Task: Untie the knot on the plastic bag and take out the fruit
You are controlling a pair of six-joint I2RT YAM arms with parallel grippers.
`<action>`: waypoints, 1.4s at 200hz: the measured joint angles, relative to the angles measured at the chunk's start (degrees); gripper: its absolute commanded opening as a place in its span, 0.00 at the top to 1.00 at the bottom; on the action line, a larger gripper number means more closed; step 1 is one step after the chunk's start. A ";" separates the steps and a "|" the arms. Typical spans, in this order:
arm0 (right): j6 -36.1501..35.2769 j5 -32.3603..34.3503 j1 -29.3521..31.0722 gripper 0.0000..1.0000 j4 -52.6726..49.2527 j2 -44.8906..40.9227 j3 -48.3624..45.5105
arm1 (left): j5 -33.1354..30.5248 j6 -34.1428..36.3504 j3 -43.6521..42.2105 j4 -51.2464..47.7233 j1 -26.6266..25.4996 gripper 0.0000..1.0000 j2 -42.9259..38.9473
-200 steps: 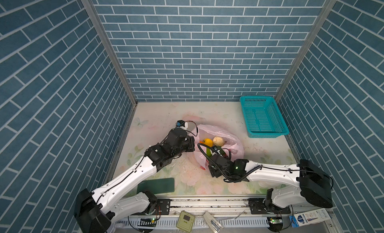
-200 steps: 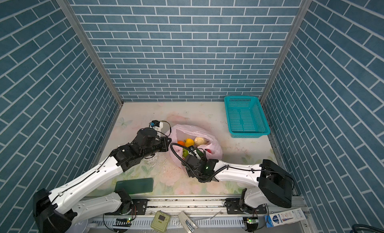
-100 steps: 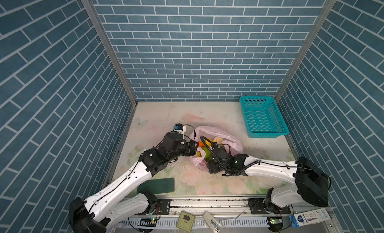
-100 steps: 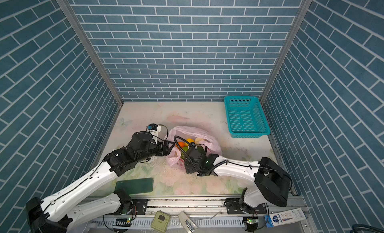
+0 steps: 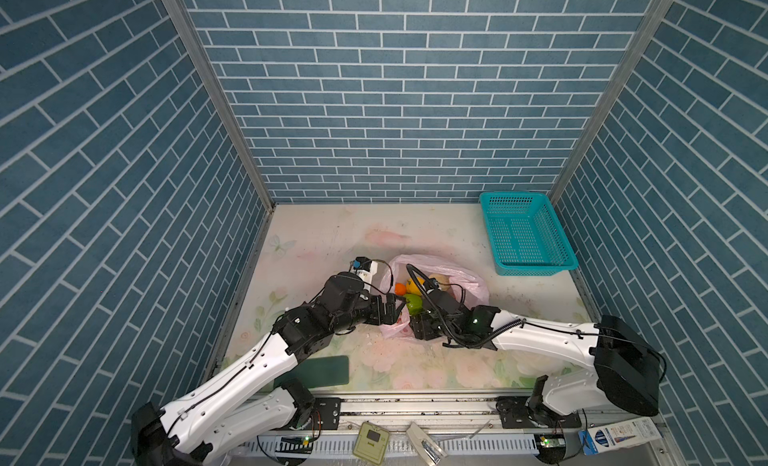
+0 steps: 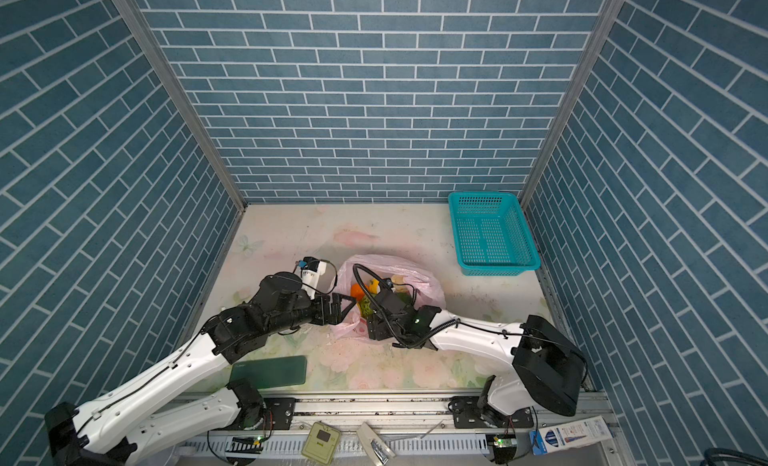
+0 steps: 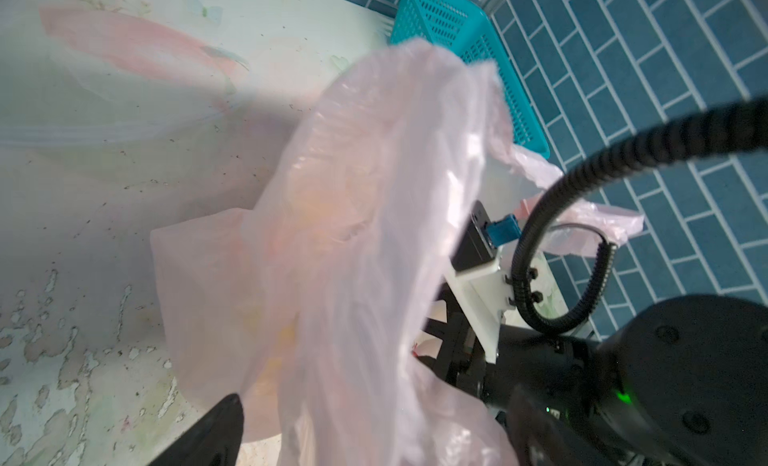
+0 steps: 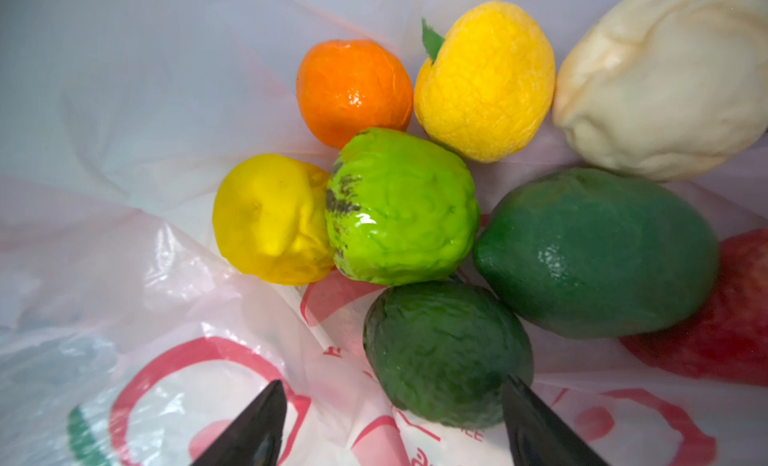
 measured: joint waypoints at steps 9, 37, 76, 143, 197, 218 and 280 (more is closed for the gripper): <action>0.13 -0.04 -0.09 0.19 0.09 0.00 0.00 | 0.24 1.36 0.50 -0.52 -0.66 0.00 1.16; 0.15 -0.20 -0.59 0.19 0.15 -0.04 0.00 | 0.22 4.87 1.22 -2.23 -1.38 0.00 4.15; 0.31 -0.22 -0.85 0.19 0.50 -0.28 -0.02 | -4.55 6.36 1.14 -3.19 -1.38 0.00 7.06; 1.64 -0.66 -0.92 0.19 1.79 -0.28 -0.68 | -15.67 4.48 3.19 -3.04 -0.28 0.16 19.58; 2.14 -1.03 -0.96 0.19 1.79 0.07 -0.70 | -17.33 2.47 3.17 -1.90 2.97 0.94 18.32; 2.69 -1.05 -0.96 0.19 1.81 0.07 -1.20 | -17.33 2.32 3.15 -2.16 3.06 1.00 16.44; -0.72 -0.15 0.70 0.20 -3.34 -1.07 -0.68 | -14.32 4.04 2.60 -0.04 3.06 1.00 5.55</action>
